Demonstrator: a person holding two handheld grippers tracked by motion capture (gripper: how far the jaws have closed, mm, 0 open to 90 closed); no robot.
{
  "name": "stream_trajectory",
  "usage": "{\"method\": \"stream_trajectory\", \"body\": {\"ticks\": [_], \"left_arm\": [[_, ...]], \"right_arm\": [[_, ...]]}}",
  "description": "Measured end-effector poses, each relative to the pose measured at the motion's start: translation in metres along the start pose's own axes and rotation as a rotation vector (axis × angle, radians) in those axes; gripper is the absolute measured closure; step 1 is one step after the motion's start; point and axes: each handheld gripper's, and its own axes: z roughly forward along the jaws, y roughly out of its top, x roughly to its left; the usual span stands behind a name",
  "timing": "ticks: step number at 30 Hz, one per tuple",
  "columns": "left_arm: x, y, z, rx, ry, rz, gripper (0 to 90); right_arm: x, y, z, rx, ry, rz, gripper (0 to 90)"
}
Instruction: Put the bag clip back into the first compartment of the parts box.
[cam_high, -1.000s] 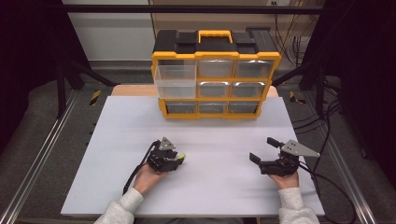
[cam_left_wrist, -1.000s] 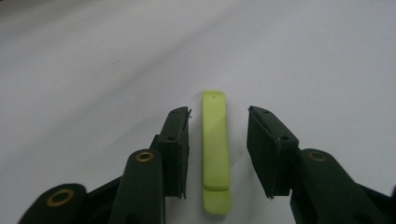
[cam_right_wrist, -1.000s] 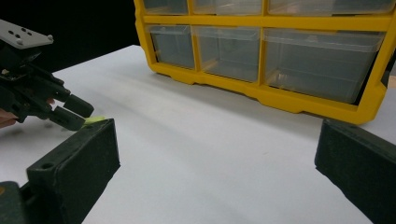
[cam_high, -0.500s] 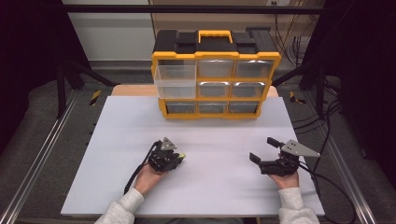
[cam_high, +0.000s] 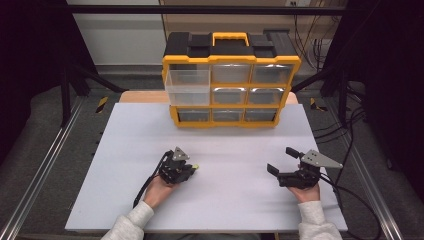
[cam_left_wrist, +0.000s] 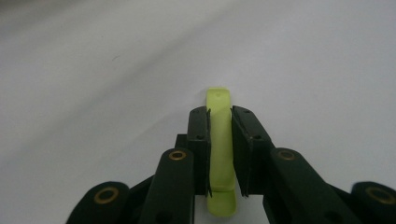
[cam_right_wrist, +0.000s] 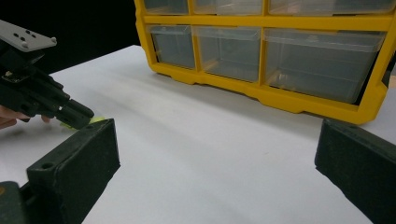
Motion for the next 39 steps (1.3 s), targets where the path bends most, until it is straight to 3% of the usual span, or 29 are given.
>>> {"method": "stream_trajectory", "body": {"ticks": [12, 39], "left_arm": [[-0.001, 0.004, -0.008, -0.021, -0.005, -0.001, 77.2], [0.000, 0.012, -0.044, -0.090, -0.005, -0.008, 77.4]], "right_arm": [[0.000, 0.000, 0.000, 0.001, 0.001, 0.000, 0.5], [0.000, 0.000, 0.001, 0.006, 0.006, 0.004, 0.5]]}}
